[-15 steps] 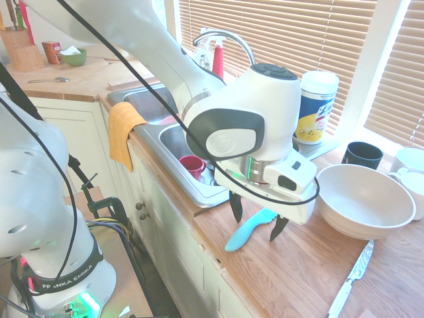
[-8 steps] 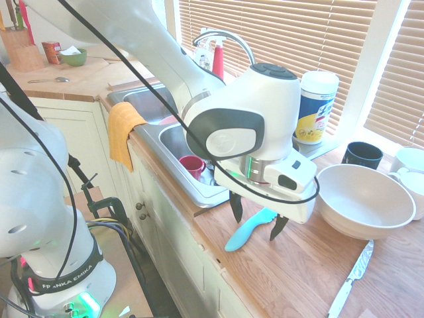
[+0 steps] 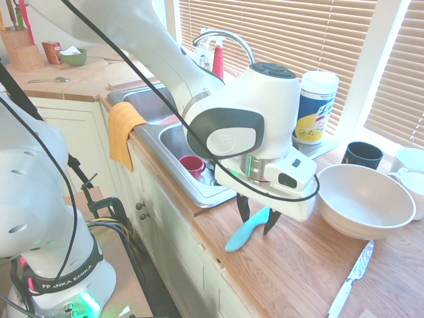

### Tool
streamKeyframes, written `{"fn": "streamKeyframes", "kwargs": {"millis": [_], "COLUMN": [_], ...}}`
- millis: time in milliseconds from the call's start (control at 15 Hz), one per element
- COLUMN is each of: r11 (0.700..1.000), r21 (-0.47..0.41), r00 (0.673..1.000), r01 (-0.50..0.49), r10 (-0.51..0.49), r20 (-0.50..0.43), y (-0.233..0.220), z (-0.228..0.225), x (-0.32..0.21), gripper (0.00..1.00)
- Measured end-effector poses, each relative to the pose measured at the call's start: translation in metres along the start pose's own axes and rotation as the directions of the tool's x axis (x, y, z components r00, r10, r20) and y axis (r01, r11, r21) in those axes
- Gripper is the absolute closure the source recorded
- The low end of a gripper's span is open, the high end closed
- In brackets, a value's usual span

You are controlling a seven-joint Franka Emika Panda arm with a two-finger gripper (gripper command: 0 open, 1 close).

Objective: Put the knife into the sink

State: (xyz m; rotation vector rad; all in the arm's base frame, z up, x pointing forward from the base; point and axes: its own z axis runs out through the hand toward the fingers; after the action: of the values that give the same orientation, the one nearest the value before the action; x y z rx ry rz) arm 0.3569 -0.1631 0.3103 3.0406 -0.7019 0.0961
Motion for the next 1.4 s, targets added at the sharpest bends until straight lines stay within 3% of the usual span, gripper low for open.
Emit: {"fn": "streamKeyframes", "kwargs": {"millis": [1067, 1400], "r11": [1.0, 0.999], "r21": [0.008, 0.033], "r00": [1.0, 0.999], "r01": [-0.022, -0.028], "r10": [0.022, 0.029], "r20": [-0.015, -0.046], "y": [0.002, -0.003], "z": [-0.003, -0.029], "x": [0.002, 0.001], "gripper": [1.0, 1.0]}}
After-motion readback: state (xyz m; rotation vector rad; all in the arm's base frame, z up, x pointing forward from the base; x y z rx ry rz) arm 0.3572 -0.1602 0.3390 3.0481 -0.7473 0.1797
